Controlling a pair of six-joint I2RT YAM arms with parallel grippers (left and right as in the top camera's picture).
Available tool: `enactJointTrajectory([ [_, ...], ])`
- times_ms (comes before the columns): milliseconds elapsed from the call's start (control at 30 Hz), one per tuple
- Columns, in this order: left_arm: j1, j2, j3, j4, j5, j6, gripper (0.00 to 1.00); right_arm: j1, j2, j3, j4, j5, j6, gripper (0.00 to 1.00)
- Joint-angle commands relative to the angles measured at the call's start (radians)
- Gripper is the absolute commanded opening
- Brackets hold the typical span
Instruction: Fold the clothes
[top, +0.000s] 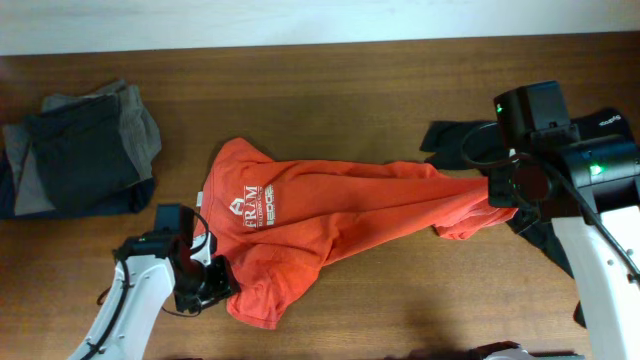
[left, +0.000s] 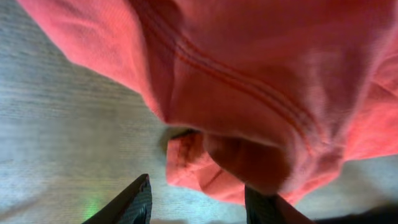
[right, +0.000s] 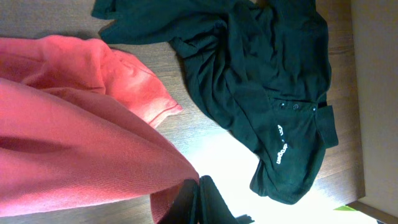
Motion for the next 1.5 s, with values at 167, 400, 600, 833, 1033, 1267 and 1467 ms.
enactJointTrajectory([
  [167,-0.008,-0.006,-0.033,0.089,0.041,0.087,0.48,-0.010,0.002,0.009,-0.003,0.034,0.005,0.04],
  [400,-0.166,-0.006,-0.032,0.172,0.060,0.100,0.48,-0.010,0.002,0.009,-0.003,0.033,0.005,0.04],
  [600,-0.198,-0.006,-0.032,0.179,0.059,0.084,0.45,-0.010,0.002,0.009,-0.003,0.033,0.005,0.04],
  [833,-0.198,-0.006,-0.032,0.177,0.059,0.084,0.34,-0.010,0.002,0.009,-0.003,0.033,0.005,0.04],
  [1033,-0.198,-0.006,-0.032,0.203,-0.024,-0.009,0.34,-0.010,0.002,0.009,-0.003,0.033,0.005,0.04],
  [1267,-0.198,-0.006,-0.032,0.230,-0.066,-0.082,0.34,-0.010,0.002,0.009,-0.004,0.033,0.005,0.04],
  [1467,-0.198,-0.006,-0.032,0.260,-0.066,-0.134,0.29,-0.010,0.002,0.009,-0.005,0.033,0.005,0.04],
])
